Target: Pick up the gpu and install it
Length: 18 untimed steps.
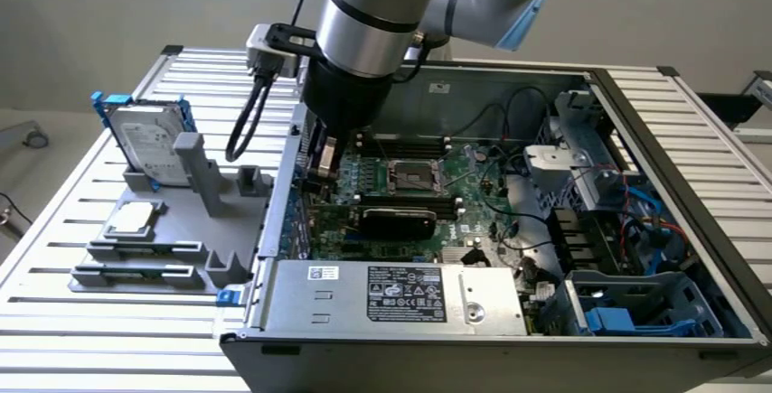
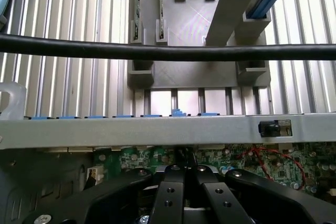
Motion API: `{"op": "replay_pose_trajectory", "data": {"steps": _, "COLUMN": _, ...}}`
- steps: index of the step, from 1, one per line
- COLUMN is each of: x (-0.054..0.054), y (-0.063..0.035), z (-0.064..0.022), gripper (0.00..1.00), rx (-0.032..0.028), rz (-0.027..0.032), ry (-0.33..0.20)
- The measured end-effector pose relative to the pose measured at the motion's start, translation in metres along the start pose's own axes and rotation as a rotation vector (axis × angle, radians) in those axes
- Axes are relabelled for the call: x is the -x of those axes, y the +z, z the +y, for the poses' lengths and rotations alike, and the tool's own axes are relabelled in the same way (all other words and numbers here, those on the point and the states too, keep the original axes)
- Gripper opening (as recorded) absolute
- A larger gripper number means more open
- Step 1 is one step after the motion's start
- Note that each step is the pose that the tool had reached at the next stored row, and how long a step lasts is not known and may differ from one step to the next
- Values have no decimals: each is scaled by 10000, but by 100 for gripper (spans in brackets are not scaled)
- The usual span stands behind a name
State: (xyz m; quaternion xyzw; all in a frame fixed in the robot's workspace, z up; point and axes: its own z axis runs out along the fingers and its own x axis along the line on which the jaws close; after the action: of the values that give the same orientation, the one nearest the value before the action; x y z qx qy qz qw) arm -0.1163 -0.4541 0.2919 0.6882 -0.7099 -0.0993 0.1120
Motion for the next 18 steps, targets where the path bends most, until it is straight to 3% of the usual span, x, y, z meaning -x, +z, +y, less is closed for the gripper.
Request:
{"op": "replay_pose_trajectory", "data": {"steps": 3, "x": 0, "y": 7, "z": -2, "gripper": 11, "rx": 1, "rz": 26, "ry": 44}}
{"op": "replay_pose_trajectory", "data": {"steps": 9, "x": 2, "y": -10, "z": -1, "gripper": 11, "rx": 28, "rz": 3, "ry": 57}}
{"op": "replay_pose_trajectory", "data": {"steps": 14, "x": 1, "y": -54, "z": -35, "gripper": 11, "rx": 37, "rz": 23, "ry": 59}}
{"op": "replay_pose_trajectory", "data": {"steps": 18, "x": 1, "y": -61, "z": -55, "gripper": 11, "rx": -5, "rz": 57, "ry": 73}}
